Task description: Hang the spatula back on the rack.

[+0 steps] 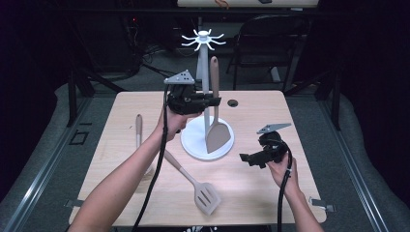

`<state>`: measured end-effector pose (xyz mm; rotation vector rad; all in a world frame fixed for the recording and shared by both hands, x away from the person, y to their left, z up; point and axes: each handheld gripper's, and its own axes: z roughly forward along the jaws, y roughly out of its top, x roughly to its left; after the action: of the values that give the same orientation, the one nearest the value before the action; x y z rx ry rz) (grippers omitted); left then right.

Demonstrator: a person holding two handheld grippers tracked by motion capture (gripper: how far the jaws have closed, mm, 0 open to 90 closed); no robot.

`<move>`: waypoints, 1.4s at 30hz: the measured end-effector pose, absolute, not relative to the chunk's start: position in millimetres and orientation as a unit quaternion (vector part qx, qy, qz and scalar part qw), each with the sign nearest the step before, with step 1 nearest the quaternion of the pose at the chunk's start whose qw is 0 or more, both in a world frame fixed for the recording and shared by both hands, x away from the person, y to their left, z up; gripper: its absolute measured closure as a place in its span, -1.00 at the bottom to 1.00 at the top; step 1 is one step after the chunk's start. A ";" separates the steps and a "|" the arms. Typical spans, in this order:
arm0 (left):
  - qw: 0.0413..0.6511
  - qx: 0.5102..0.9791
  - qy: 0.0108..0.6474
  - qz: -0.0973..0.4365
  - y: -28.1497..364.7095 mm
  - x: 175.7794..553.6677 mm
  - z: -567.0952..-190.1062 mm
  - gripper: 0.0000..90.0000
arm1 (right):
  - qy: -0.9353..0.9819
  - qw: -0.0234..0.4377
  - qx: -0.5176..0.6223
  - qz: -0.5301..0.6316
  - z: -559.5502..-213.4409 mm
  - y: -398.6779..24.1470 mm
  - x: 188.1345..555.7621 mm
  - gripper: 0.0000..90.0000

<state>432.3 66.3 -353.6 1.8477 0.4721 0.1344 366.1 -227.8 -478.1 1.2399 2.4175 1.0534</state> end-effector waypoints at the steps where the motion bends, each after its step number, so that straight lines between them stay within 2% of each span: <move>1: 0.578 0.788 0.203 0.055 65.7 433.5 -351.7 0.72 | 0.825 0.113 0.422 0.359 -478.6 -227.7 366.6 -1.00; 17: 0.584 0.781 0.216 0.039 63.3 445.3 -339.6 0.72 | 0.830 0.102 0.422 0.351 -480.4 -225.6 367.4 -1.00; 27: 0.582 0.777 0.238 0.029 66.6 454.4 -345.2 0.72 | 0.832 0.096 0.420 0.348 -481.1 -224.5 368.0 -1.00; 34: 0.573 0.783 0.238 0.049 67.4 459.3 -346.6 0.72 | 0.834 0.096 0.420 0.345 -481.4 -223.1 368.1 -1.00; 42: 0.556 0.794 0.222 0.107 69.1 463.7 -346.9 0.71 | 0.838 0.100 0.415 0.340 -482.8 -221.6 368.6 -1.00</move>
<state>463.7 69.1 -346.9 1.8733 0.5237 0.2518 368.6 -221.6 -482.8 1.2270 2.4763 1.0055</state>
